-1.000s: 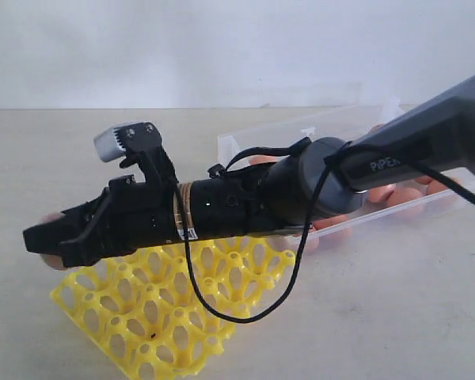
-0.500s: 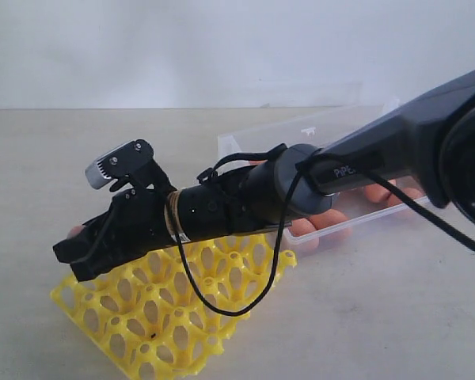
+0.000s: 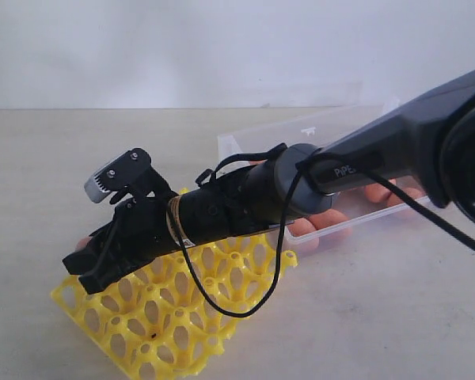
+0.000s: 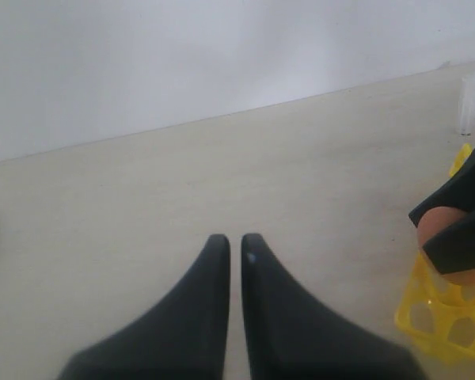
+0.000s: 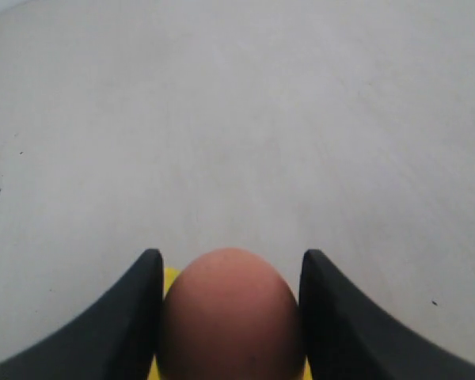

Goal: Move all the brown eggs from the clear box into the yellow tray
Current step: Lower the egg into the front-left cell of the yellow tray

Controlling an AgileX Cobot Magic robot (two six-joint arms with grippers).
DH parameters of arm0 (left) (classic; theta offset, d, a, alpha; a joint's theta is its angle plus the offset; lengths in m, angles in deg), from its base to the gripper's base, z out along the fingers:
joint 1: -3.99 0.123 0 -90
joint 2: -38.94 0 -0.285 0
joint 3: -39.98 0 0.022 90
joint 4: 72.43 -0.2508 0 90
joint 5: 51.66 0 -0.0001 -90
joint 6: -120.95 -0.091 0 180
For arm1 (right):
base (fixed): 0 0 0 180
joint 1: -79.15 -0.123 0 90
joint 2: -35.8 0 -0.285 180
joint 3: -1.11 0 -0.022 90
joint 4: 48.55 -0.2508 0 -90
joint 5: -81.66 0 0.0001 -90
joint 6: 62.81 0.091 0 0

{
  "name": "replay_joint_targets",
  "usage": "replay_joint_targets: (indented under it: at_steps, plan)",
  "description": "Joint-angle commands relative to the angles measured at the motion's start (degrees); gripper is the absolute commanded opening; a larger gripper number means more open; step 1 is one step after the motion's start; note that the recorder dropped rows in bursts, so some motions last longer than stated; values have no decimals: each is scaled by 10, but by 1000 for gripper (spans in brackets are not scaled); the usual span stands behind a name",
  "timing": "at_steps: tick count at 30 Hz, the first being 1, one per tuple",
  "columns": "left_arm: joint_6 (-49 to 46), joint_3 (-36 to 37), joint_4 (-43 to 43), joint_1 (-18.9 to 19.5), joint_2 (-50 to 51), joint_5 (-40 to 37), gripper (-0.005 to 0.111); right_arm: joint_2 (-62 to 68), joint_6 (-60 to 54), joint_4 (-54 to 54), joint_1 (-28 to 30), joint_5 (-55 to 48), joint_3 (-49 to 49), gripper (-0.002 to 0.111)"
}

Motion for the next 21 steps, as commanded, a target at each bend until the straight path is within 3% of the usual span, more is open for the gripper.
replay_joint_targets:
  at_steps: [1, 12, 21]
  plan:
    - [2, 2, 1, -4, -2, 0, 4, -3, -6, 2, -1, -9, 1, 30]
    - [2, 2, 1, -4, -2, 0, 4, -3, -6, 2, -1, -9, 1, 54]
    - [2, 2, 1, -4, -2, 0, 4, -3, -6, 2, -1, -9, 1, 54]
